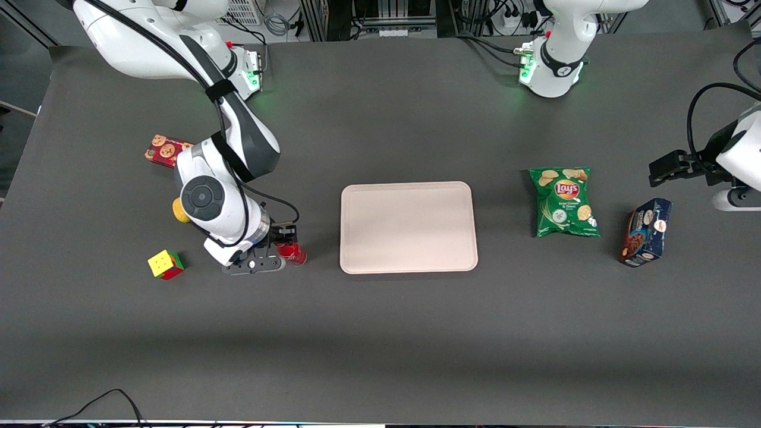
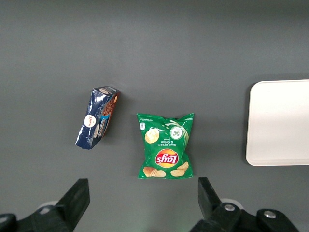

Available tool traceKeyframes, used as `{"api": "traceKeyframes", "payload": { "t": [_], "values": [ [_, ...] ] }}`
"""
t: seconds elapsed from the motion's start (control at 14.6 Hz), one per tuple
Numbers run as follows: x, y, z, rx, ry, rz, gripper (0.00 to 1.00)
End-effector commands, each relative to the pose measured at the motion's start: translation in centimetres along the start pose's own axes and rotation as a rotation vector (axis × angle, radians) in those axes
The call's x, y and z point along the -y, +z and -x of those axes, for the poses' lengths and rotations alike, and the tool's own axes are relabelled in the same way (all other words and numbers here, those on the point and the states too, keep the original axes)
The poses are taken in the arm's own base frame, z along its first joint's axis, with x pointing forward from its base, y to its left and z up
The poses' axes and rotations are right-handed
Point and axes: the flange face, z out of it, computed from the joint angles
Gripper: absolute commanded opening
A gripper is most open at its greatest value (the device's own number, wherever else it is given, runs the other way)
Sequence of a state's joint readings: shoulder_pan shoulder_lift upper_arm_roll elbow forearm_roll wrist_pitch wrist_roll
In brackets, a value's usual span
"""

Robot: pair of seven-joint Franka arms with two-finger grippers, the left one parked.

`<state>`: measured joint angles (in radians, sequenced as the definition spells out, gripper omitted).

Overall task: Place coke bottle on tray
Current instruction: 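Align the open right gripper over the bottle and close on it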

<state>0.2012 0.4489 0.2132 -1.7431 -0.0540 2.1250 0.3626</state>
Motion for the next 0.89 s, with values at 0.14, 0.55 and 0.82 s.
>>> {"api": "traceKeyframes", "payload": {
  "t": [0.14,0.55,0.82],
  "values": [
    [0.3,-0.2,0.5,-0.021,0.013,0.009,0.11],
    [0.4,-2.4,0.9,-0.033,0.014,0.014,0.00],
    [0.2,-8.5,2.3,-0.046,0.016,0.032,0.00]
  ]
}}
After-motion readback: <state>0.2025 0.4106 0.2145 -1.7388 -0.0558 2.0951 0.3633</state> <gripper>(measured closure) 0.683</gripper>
